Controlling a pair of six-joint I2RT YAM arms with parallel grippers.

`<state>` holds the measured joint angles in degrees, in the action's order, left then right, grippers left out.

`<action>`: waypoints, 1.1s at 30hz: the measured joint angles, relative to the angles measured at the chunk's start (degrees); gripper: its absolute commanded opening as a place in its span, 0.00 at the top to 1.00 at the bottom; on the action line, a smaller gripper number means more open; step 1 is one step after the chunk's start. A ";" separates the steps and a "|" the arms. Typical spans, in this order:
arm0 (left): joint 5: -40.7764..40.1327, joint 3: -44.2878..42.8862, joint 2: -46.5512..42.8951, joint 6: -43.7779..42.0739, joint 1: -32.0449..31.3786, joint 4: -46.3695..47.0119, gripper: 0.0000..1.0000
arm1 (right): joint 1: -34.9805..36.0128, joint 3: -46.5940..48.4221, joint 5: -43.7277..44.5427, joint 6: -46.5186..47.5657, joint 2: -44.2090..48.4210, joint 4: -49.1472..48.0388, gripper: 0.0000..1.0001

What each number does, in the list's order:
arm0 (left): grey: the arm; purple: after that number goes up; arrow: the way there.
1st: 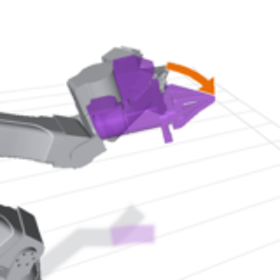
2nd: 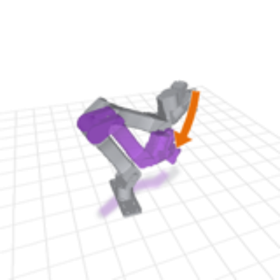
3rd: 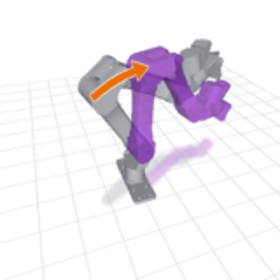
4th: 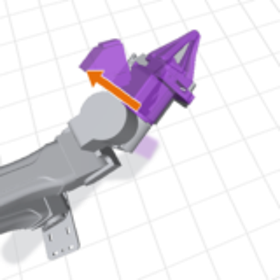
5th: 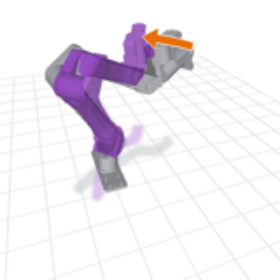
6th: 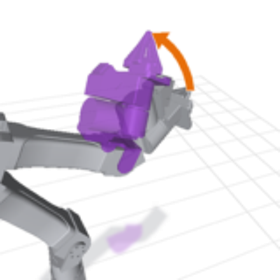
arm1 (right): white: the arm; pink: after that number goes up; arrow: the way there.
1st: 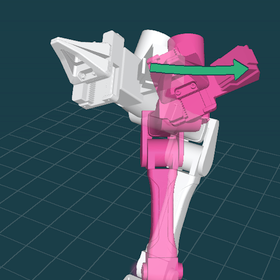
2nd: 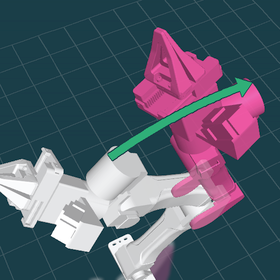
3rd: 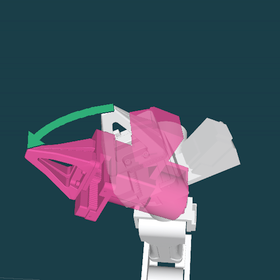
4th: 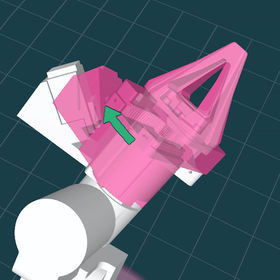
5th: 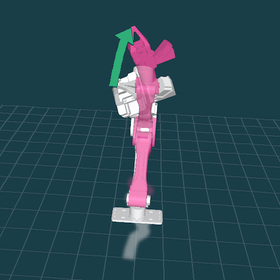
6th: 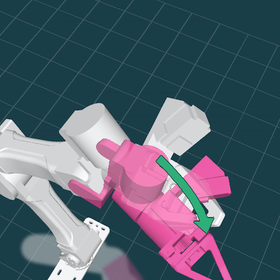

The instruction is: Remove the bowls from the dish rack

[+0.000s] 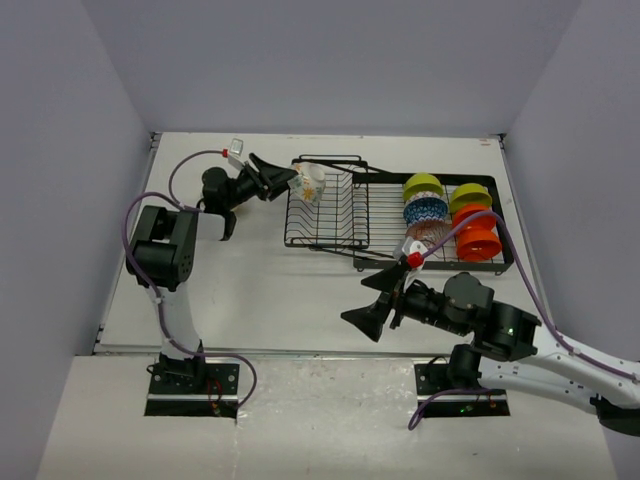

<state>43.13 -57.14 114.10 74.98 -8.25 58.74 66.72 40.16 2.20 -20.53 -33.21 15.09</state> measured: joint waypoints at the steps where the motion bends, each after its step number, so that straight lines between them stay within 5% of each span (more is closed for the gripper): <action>1: -0.02 0.00 0.46 0.70 0.00 1.01 0.38 | 0.00 0.00 -0.31 0.00 -0.02 -0.20 0.01; 13: -0.22 0.00 4.42 6.27 -0.02 8.98 0.56 | 0.00 -1.18 -1.90 -0.04 0.55 -1.86 0.01; 33: -1.11 -1.16 9.66 13.16 -0.22 16.57 0.67 | 0.00 -2.03 -2.40 -0.02 0.70 -2.60 0.01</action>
<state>42.02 -58.30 123.76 88.14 -8.47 75.31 66.72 38.13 -0.21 -20.56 -32.51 12.49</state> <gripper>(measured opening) 0.332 0.987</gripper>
